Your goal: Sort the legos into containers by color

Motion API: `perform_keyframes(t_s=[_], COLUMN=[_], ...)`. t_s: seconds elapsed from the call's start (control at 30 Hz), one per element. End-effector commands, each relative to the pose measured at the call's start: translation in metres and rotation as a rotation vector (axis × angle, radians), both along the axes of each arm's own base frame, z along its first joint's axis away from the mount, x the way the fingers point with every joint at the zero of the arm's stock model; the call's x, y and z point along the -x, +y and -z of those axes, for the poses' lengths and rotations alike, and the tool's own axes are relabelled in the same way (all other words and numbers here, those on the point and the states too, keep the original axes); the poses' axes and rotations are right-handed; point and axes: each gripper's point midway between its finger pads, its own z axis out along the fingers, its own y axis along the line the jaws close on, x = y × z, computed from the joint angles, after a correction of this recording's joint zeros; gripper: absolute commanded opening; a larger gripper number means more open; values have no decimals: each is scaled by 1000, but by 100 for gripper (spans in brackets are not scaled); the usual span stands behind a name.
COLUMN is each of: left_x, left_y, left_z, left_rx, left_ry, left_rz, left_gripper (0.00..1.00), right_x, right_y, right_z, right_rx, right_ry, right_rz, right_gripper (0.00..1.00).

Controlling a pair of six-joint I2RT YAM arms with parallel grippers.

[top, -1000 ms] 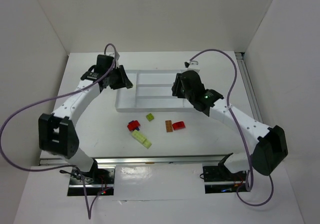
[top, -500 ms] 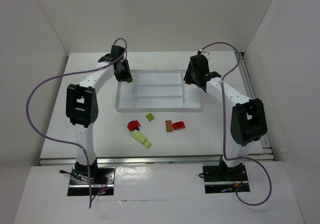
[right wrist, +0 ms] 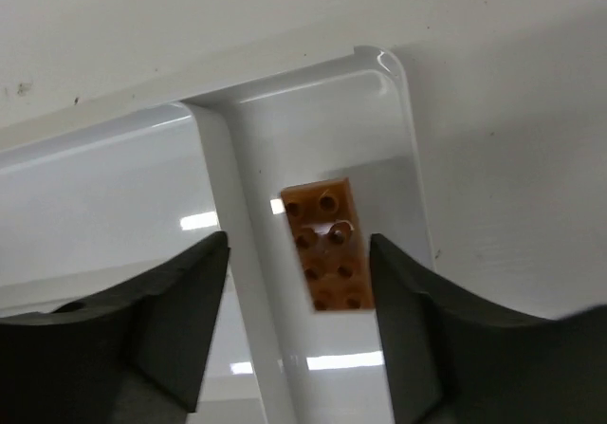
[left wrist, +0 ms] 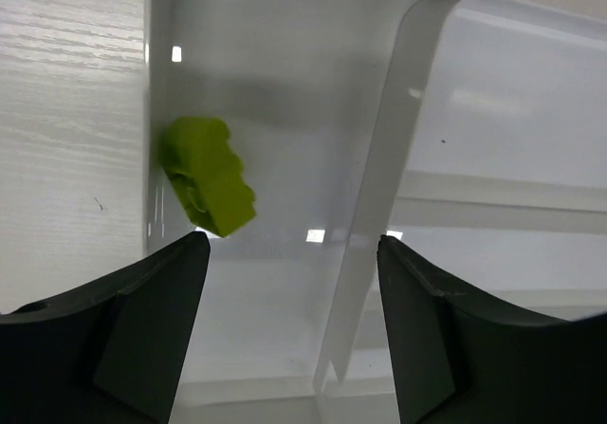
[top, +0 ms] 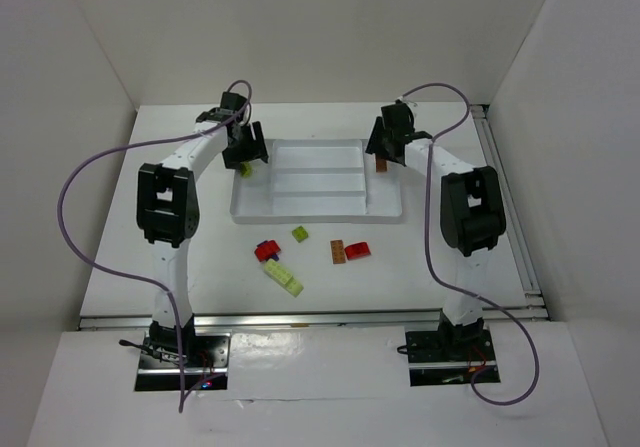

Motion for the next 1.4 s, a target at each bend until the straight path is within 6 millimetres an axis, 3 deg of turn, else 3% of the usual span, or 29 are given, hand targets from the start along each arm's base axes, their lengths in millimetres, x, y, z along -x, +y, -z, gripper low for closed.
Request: perform_keyframes(t_s=[0.0, 0.1, 0.13, 0.2, 0.23, 0.27, 0.3, 0.33, 0.37, 0.43, 0.5, 0.57, 0.63, 0.73, 0.9, 1.37], left_x=[0, 10, 15, 22, 28, 35, 41, 55, 60, 71, 80, 86, 89, 95, 94, 94], left_y=[-20, -26, -30, -35, -38, -42, -39, -46, -49, -52, -49, -47, -46, -49, -52, -54], left_z=[-63, -89, -89, -110, -115, -111, -126, -116, -117, -126, -116, -111, -111, -118, -123, -115], left_rx=[53, 64, 65, 79, 82, 76, 74, 67, 67, 73, 79, 77, 77, 87, 84, 51], left_ry=[-119, -164, -166, -206, -214, -214, -250, -219, -228, -247, -222, -215, -213, -226, -246, -236], left_rz=[81, 107, 117, 132, 141, 163, 158, 167, 164, 147, 111, 111, 111, 113, 117, 123], left_gripper=[83, 83, 83, 81, 81, 80, 79, 79, 79, 77, 75, 74, 74, 74, 73, 73], right_x=[-24, -23, -23, -11, -4, 13, 28, 42, 65, 101, 151, 191, 223, 255, 270, 273], right_y=[3, -1, -1, 8, 11, 13, 28, 34, 38, 61, 88, 100, 122, 134, 145, 146], right_z=[-22, -18, -33, -38, -62, -53, -56, -80, -61, -63, -32, -13, 0, 15, 41, 72], right_rx=[-1, 24, 17, 31, 27, 42, 41, 28, 43, 45, 67, 63, 49, -3, -21, 31], right_ry=[-70, -52, -80, -84, -124, -96, -97, -140, -85, -72, 27, 110, 157, 217, 276, 339], right_rz=[-19, -10, -10, -30, -46, -67, -113, -132, -157, -234, -339, -374, -451, -493, -530, -545], right_gripper=[72, 76, 76, 74, 71, 69, 69, 69, 69, 69, 70, 72, 73, 73, 75, 75])
